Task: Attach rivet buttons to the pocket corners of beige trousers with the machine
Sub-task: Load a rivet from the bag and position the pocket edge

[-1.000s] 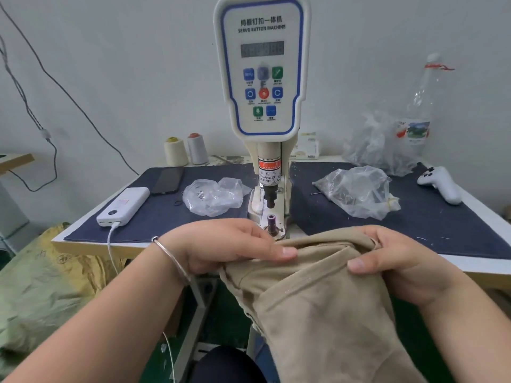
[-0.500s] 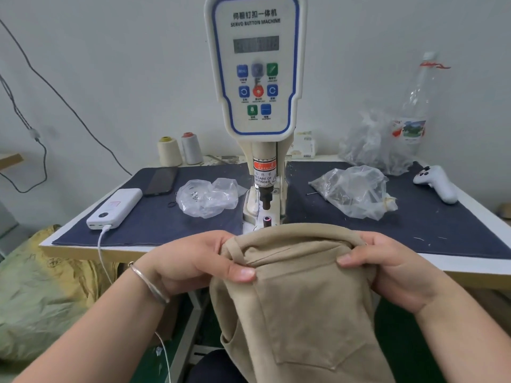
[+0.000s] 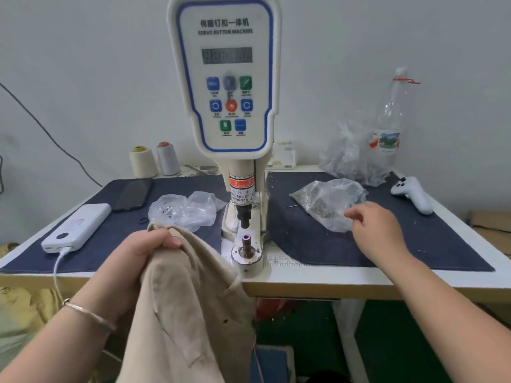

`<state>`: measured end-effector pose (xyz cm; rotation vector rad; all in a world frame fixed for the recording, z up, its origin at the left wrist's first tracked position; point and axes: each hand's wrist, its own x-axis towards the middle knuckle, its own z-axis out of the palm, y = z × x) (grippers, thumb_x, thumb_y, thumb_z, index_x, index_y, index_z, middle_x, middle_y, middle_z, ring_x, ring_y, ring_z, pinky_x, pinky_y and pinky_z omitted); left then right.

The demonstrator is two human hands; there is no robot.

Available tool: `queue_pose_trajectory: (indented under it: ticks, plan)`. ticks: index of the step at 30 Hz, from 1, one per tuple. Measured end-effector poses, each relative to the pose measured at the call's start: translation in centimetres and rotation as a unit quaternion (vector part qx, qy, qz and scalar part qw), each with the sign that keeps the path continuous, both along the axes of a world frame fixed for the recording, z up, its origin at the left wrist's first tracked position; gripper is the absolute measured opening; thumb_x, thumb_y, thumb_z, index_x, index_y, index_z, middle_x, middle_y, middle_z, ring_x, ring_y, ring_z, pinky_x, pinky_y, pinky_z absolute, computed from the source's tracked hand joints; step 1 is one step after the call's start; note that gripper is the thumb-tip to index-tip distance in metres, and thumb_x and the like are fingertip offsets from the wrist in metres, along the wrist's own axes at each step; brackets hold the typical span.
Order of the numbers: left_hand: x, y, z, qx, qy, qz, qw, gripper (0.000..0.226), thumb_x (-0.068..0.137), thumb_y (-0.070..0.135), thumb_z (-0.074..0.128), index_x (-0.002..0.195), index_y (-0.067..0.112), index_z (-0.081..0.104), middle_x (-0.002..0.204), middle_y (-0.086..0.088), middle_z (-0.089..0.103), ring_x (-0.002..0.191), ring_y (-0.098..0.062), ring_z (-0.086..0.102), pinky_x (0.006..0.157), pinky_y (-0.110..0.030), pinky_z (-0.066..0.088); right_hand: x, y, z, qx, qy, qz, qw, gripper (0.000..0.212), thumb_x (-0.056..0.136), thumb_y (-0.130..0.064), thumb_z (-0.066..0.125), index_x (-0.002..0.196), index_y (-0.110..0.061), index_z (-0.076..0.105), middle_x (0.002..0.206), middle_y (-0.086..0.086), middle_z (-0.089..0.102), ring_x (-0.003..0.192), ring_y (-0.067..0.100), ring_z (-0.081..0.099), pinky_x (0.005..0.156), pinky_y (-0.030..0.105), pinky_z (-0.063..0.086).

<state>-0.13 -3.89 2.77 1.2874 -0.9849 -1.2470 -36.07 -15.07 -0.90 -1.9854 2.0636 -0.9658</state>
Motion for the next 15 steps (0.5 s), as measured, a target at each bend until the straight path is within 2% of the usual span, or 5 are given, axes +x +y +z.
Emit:
queue_pose_trajectory:
  ticks: [2,5,10,13,15]
  plan:
    - [0.9,-1.4,-0.4,-0.014,-0.076,0.065,0.995,0.007,0.046,0.020,0.068,0.048,0.015,0.064,0.062,-0.012,0.059,0.065,-0.025,0.058,0.071,-0.037,0.044,0.1,-2.1,-0.3,0.031,0.098,0.001,0.995,0.036,0.092,0.002,0.045,0.116,-0.012,0.068,0.122,0.006,0.059,0.111,0.029,0.055,0.086,0.036,0.048]
    - [2.1,-3.8,-1.7,-0.019,-0.203,0.126,0.971,0.017,0.052,0.027,0.064,0.054,0.010,0.063,0.063,-0.004,0.055,0.068,-0.021,0.049,0.067,-0.036,0.039,1.2,-4.4,-0.3,0.095,0.188,0.023,0.977,0.028,0.089,0.000,0.048,0.107,-0.011,0.067,0.112,0.009,0.062,0.096,0.031,0.058,0.075,0.034,0.046]
    - [2.5,-7.0,-5.6,-0.022,-0.440,0.115,0.890,0.028,0.063,0.029,0.052,0.055,0.008,0.035,0.055,0.000,0.034,0.060,-0.018,0.028,0.056,-0.036,0.025,2.6,-6.9,-0.1,0.153,0.155,0.010,0.976,0.022,0.094,-0.011,0.050,0.109,-0.010,0.066,0.113,0.014,0.065,0.104,0.033,0.060,0.080,0.036,0.047]
    - [2.7,-7.2,-7.2,-0.055,-0.478,0.134,0.867,0.032,0.072,0.025,0.055,0.055,0.016,0.030,0.047,0.004,0.029,0.055,-0.017,0.023,0.052,-0.036,0.022,3.3,-7.8,0.8,0.286,0.081,-0.066,0.952,0.031,0.095,-0.024,0.055,0.119,-0.004,0.061,0.110,0.012,0.063,0.105,0.030,0.057,0.084,0.033,0.041]
    - [3.0,-7.4,-7.2,-0.051,-0.448,0.140,0.881,0.027,0.066,0.030,0.052,0.053,0.018,0.032,0.048,0.004,0.030,0.056,-0.016,0.024,0.054,-0.035,0.024,3.5,-8.4,1.1,0.331,0.071,-0.058,0.939,0.024,0.093,-0.025,0.058,0.101,-0.004,0.063,0.097,0.010,0.059,0.094,0.025,0.053,0.083,0.031,0.041]
